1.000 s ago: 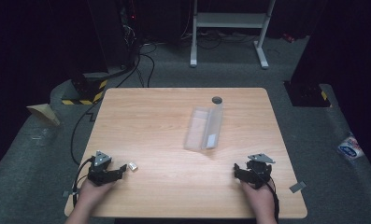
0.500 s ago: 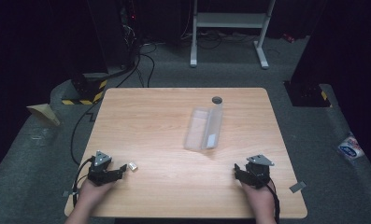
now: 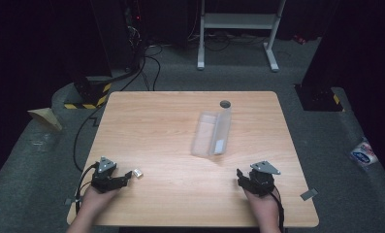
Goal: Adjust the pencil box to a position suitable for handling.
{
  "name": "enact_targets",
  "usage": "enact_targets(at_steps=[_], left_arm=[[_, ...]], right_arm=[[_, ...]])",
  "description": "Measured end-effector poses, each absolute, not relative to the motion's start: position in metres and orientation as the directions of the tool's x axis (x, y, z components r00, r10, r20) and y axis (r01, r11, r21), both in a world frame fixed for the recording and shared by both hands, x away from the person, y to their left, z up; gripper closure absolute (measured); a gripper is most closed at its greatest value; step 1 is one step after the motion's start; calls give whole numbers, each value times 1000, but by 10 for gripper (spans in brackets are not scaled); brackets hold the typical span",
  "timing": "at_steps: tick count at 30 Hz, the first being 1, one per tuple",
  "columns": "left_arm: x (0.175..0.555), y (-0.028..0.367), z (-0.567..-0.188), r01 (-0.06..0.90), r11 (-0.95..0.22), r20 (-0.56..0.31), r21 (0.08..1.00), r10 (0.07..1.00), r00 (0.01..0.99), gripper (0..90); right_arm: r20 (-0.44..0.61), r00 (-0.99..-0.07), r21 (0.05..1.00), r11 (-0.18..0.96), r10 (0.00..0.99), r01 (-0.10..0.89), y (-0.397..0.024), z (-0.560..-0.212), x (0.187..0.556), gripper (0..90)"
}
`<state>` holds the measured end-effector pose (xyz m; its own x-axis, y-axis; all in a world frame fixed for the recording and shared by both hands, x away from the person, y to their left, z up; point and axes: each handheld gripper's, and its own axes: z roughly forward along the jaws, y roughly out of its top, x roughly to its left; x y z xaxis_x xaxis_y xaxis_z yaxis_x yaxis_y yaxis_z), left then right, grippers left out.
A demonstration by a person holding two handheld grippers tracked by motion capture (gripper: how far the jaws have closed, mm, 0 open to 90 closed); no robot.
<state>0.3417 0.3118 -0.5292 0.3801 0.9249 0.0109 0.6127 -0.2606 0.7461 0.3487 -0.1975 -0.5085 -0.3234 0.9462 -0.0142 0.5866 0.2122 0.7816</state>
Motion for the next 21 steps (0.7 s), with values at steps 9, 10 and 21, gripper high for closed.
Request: enact_targets(at_steps=[9,10,21], left_arm=[[342,312,-529,613,-263,10,745,923,384,247],[342,312,-529,611,-267,16,746,923,384,247],[342,312,-529,611,-267,15,745,923,384,247]], right_arm=[[-8,-370,794,231,929,563,-177,-503,346,329],[-11,-376,796,236,926,558,-175,-502,346,329],[-25,-435,803,278,900,528,-153,-493,355,318]])
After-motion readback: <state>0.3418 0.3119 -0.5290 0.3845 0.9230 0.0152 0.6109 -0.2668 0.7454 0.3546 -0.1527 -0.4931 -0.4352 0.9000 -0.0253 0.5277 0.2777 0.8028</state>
